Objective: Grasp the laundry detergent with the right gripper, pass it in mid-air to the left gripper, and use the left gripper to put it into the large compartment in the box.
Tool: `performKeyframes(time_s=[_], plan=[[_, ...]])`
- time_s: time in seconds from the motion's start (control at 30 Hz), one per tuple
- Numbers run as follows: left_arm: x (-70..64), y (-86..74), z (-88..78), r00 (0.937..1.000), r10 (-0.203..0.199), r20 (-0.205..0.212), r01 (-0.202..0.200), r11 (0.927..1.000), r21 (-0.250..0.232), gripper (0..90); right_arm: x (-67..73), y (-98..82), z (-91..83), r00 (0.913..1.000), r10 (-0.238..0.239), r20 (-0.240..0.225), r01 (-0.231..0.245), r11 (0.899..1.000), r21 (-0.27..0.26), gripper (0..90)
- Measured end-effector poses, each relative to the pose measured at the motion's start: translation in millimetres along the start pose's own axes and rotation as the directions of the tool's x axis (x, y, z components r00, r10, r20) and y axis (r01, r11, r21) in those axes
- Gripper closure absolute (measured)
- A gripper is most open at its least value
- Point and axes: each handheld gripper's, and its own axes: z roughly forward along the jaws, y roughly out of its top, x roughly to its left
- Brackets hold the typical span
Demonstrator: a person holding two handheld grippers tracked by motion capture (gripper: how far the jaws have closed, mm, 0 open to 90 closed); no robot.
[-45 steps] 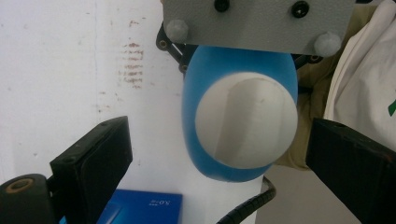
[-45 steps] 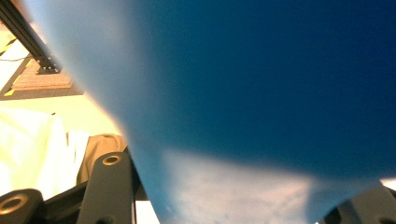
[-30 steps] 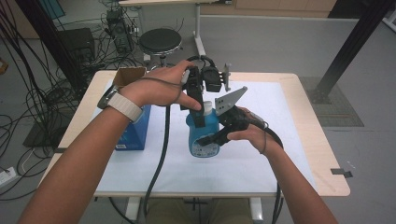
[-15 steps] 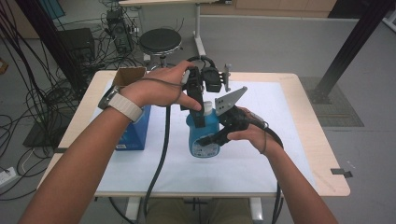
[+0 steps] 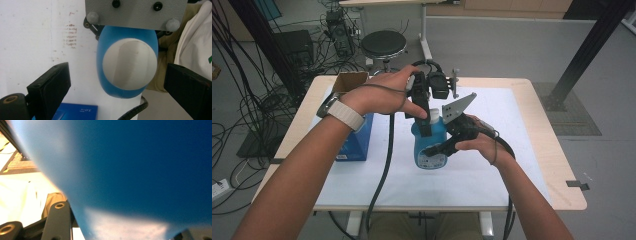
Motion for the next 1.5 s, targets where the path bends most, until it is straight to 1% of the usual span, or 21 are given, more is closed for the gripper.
performKeyframes(time_s=[0.53, 0.6, 0.67, 0.93, 1.17, 1.27, 1.5], plan=[[0.6, 0.3, 1.8, 1.0000, -0.002, 0.005, 0.002, 1.0000, -0.002, 7.7, 0.1, 0.1, 0.5, 1.0000, 0.004, -0.004, -0.004, 1.000, 0.001, 43.4], [0.8, -0.2, 2.3, 1.0000, -0.002, 0.004, 0.002, 1.0000, -0.007, 7.7, 0.0, 0.1, 1.0, 1.0000, -0.001, -0.002, 0.001, 1.000, 0.001, 43.4], [0.9, -0.3, 2.4, 1.0000, -0.003, 0.004, 0.003, 1.0000, -0.006, 7.7, 0.2, 0.2, 0.7, 1.0000, 0.006, -0.005, -0.006, 1.000, 0.001, 43.4], [0.8, -0.3, 2.2, 1.0000, -0.003, 0.005, 0.003, 1.0000, -0.006, 7.7, 0.1, 0.4, 0.6, 1.0000, 0.007, -0.005, -0.007, 1.000, 0.002, 43.4], [0.6, 0.5, 3.0, 1.0000, 0.002, 0.005, -0.002, 1.0000, -0.005, 7.7, 0.4, 1.2, 0.6, 1.0000, 0.007, -0.001, -0.007, 1.000, 0.001, 43.4], [0.9, 0.8, 3.5, 1.0000, 0.005, 0.003, -0.005, 1.0000, -0.008, 7.9, 0.8, 1.8, 1.1, 1.0000, 0.000, -0.008, 0.000, 1.000, -0.001, 43.4], [0.3, 2.2, 5.9, 1.0000, 0.006, 0.004, -0.006, 0.9999, -0.013, 8.1, 1.7, 3.4, 0.0, 0.9999, 0.002, -0.011, -0.002, 1.000, -0.004, 43.4]])
